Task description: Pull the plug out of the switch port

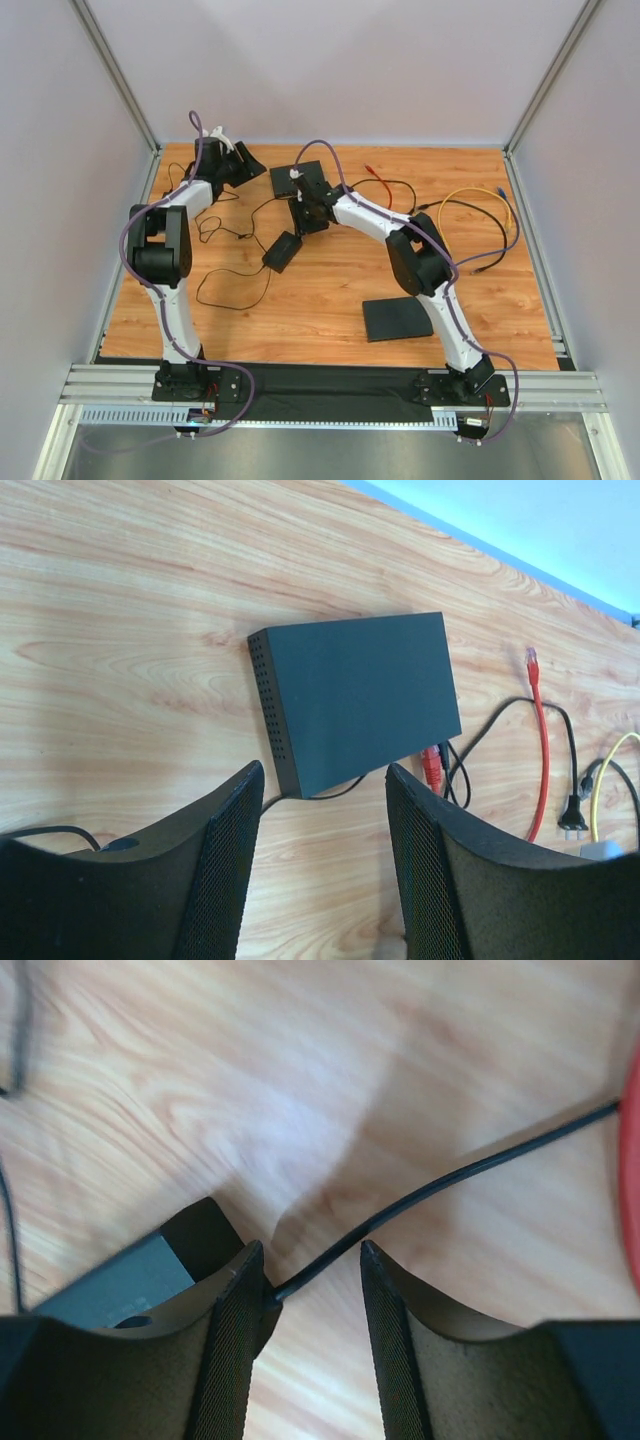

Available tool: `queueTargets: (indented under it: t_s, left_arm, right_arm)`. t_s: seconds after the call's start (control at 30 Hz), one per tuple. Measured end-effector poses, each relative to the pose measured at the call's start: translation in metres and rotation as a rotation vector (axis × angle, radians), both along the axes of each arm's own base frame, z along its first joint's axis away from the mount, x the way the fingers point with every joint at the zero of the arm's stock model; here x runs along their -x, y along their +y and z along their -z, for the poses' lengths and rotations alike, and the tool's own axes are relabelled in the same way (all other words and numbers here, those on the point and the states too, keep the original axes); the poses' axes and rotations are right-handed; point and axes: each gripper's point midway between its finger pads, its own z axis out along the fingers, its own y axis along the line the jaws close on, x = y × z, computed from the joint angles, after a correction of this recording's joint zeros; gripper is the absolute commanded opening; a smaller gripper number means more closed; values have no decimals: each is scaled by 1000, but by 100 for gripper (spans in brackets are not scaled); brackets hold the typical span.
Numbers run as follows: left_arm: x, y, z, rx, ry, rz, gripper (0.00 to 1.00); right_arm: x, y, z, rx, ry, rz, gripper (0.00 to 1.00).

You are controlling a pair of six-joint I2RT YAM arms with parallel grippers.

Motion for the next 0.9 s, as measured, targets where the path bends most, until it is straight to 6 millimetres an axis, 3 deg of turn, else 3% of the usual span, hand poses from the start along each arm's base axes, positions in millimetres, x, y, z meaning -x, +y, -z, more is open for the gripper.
queueTargets:
  t_s: [0.13,0.23,0.47,0.7,0.8,0.9]
  left_arm:
    - [2,-2,-5,5,-8,9,60]
    - [3,-3,-12,8,-21,18,60]
    - [4,-4,-14,8,-22,29,61]
    - [6,-6,-14,10,-21,42,61]
    - [7,-11,-16,15,-29,62,61]
    - [9,-21,-16,5,-41,93,61]
  right_arm:
    - [26,-29,3,86,28,30,45]
    - [56,-62,6,160,66,58,45]
    - [140,-145,13,285,151,134,44]
    - [207,-190,10,305,209,211,52]
    - [206,-195,-3,327,182,224,59]
    - [170,-184,-34,285,88,245,62]
